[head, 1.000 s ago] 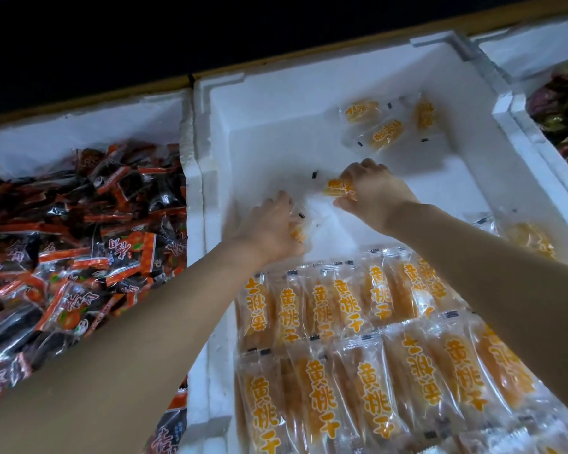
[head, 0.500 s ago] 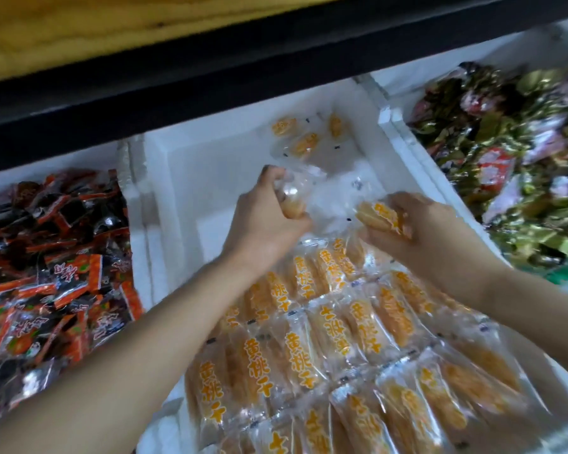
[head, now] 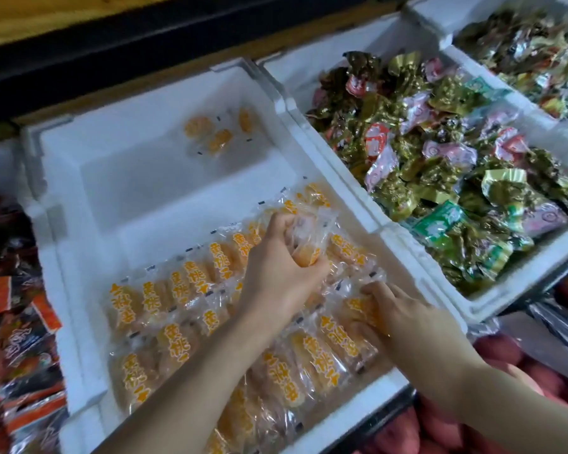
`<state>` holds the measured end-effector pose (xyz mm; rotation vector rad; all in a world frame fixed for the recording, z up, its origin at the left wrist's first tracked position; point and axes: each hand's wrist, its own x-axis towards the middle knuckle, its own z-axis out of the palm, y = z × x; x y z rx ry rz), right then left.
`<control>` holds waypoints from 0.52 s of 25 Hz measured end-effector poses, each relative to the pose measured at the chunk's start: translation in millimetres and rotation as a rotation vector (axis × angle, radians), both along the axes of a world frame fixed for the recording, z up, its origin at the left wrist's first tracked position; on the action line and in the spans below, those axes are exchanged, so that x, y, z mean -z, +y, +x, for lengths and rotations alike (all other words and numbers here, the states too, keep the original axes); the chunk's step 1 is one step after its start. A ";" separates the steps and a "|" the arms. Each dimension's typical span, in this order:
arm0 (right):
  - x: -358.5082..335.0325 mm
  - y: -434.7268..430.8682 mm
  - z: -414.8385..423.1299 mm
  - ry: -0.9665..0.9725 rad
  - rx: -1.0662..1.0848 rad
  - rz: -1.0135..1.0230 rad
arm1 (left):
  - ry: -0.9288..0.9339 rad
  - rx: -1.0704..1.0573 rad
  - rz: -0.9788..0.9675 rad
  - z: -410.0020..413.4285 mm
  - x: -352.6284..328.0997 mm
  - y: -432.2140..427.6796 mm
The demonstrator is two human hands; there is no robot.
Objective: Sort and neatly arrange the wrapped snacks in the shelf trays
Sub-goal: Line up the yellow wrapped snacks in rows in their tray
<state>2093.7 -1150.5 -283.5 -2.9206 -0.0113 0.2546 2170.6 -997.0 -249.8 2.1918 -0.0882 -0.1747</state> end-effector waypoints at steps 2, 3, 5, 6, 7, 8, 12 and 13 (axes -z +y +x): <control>-3.0 -4.7 -2.7 -0.063 0.031 -0.077 | 0.020 -0.002 -0.013 -7.2 -1.0 -4.6; -3.7 -8.1 -2.3 -0.152 0.053 -0.131 | 0.027 -0.009 -0.035 -10.5 -1.2 -6.0; -0.8 -16.1 0.7 -0.330 0.085 -0.186 | 0.021 -0.028 -0.073 -15.8 0.0 -7.3; 1.8 -19.1 1.7 -0.396 0.077 -0.204 | 0.017 -0.038 -0.074 -18.6 1.0 -7.4; 7.0 -20.3 1.1 -0.413 0.062 -0.244 | 0.020 -0.046 -0.071 -21.6 1.3 -7.0; 15.0 -20.2 -1.5 -0.397 0.044 -0.272 | 0.029 -0.051 -0.073 -24.4 2.2 -6.6; 29.3 -23.5 -9.0 -0.399 0.030 -0.276 | 0.110 -0.066 -0.130 -33.1 7.7 -3.8; 29.9 -23.8 -10.0 -0.447 0.014 -0.230 | 0.130 -0.072 -0.163 -35.6 9.1 -3.2</control>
